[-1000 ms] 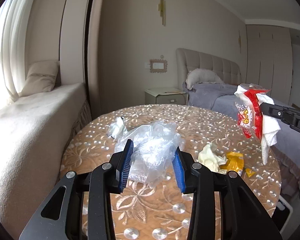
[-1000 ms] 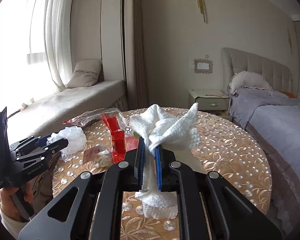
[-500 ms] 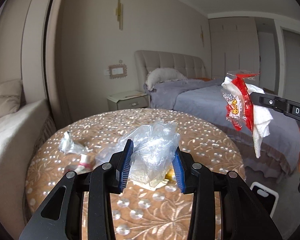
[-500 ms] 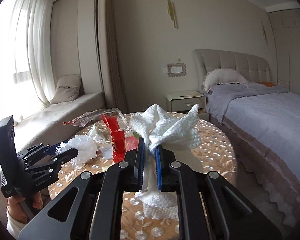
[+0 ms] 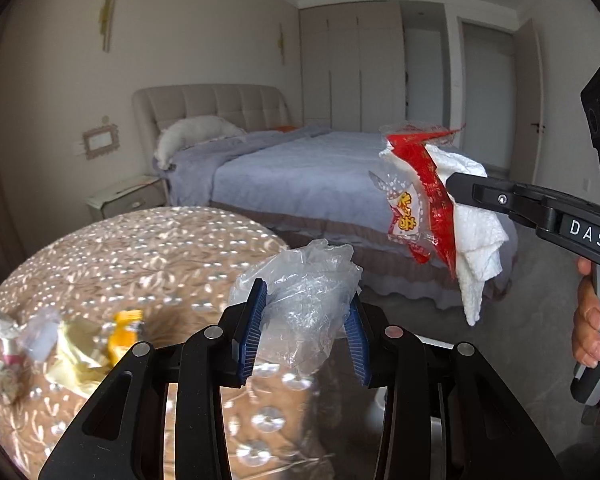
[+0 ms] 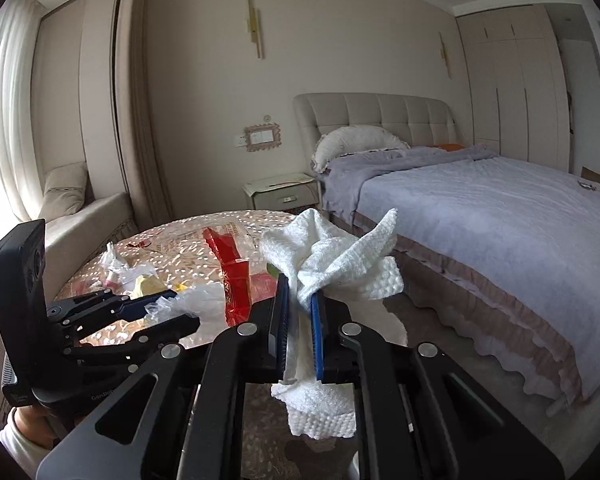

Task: Collect trash
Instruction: 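Carry bag and tissue to the white bin and release both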

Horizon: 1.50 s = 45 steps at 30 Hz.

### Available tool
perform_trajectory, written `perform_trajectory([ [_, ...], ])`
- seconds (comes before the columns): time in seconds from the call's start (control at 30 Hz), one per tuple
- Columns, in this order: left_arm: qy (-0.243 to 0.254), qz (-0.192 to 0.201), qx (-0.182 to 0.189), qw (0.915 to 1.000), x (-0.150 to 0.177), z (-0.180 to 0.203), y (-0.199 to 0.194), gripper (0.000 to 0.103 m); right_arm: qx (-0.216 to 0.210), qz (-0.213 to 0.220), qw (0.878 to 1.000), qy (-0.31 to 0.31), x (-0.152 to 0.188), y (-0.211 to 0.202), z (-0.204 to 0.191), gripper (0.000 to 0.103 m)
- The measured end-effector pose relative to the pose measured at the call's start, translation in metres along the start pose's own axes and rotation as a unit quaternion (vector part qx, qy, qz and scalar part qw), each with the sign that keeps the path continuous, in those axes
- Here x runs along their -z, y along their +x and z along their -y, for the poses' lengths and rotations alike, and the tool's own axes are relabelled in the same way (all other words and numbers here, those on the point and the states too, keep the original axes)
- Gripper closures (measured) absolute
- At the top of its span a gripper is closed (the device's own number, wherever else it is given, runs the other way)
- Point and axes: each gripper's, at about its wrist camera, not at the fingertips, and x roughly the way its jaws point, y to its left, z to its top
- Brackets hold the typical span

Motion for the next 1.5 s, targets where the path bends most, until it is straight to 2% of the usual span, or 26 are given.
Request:
perform_trajectory([
  [0.2, 0.029, -0.027, 0.072, 0.9966, 0.004, 0.051, 0.04, 0.066, 0.04, -0.008, 0.999, 0.029, 0.025, -0.016, 0.041, 0.092],
  [0.4, 0.046, -0.061, 0.131, 0.9884, 0.019, 0.092, 0.092, 0.066, 0.072, -0.03, 0.995, 0.069, 0.056, -0.019, 0.083, 0.092],
  [0.63, 0.074, -0.128, 0.201, 0.9685, 0.052, 0.145, 0.15, 0.066, 0.097, -0.062, 0.987, 0.109, 0.093, -0.008, 0.127, 0.092],
  [0.9, 0.092, -0.172, 0.224, 0.9549, 0.073, 0.171, 0.199, 0.065, 0.113, -0.09, 0.981, 0.132, 0.124, 0.004, 0.164, 0.092],
  [1.0, 0.096, -0.195, 0.238, 0.9468, 0.08, 0.178, 0.216, 0.065, 0.115, -0.11, 0.977, 0.14, 0.134, 0.015, 0.173, 0.092],
  [1.07, 0.104, -0.213, 0.25, 0.9388, 0.085, 0.183, 0.225, 0.054, 0.117, -0.124, 0.975, 0.144, 0.141, 0.023, 0.179, 0.092],
  [1.1, 0.105, -0.222, 0.253, 0.9357, 0.089, 0.188, 0.231, 0.027, 0.119, -0.13, 0.973, 0.146, 0.145, 0.026, 0.183, 0.092],
  [1.13, 0.105, -0.235, 0.25, 0.9334, 0.093, 0.19, 0.239, 0.005, 0.12, -0.135, 0.972, 0.149, 0.148, 0.03, 0.186, 0.092],
  [1.17, 0.105, -0.238, 0.24, 0.9353, 0.096, 0.19, 0.245, 0.005, 0.121, -0.141, 0.971, 0.151, 0.151, 0.033, 0.187, 0.092],
  [1.23, 0.106, -0.251, 0.234, 0.9332, 0.103, 0.192, 0.254, 0.005, 0.124, -0.155, 0.967, 0.157, 0.159, 0.041, 0.192, 0.092],
  [1.33, 0.113, -0.25, 0.223, 0.9354, 0.106, 0.188, 0.254, 0.005, 0.125, -0.175, 0.963, 0.162, 0.17, 0.051, 0.198, 0.092],
  [1.43, 0.146, -0.238, 0.191, 0.941, 0.103, 0.178, 0.243, 0.005, 0.117, -0.188, 0.961, 0.163, 0.179, 0.061, 0.201, 0.092],
  [1.5, 0.159, -0.224, 0.16, 0.9482, 0.097, 0.17, 0.232, 0.005, 0.111, -0.198, 0.96, 0.163, 0.187, 0.069, 0.201, 0.092],
])
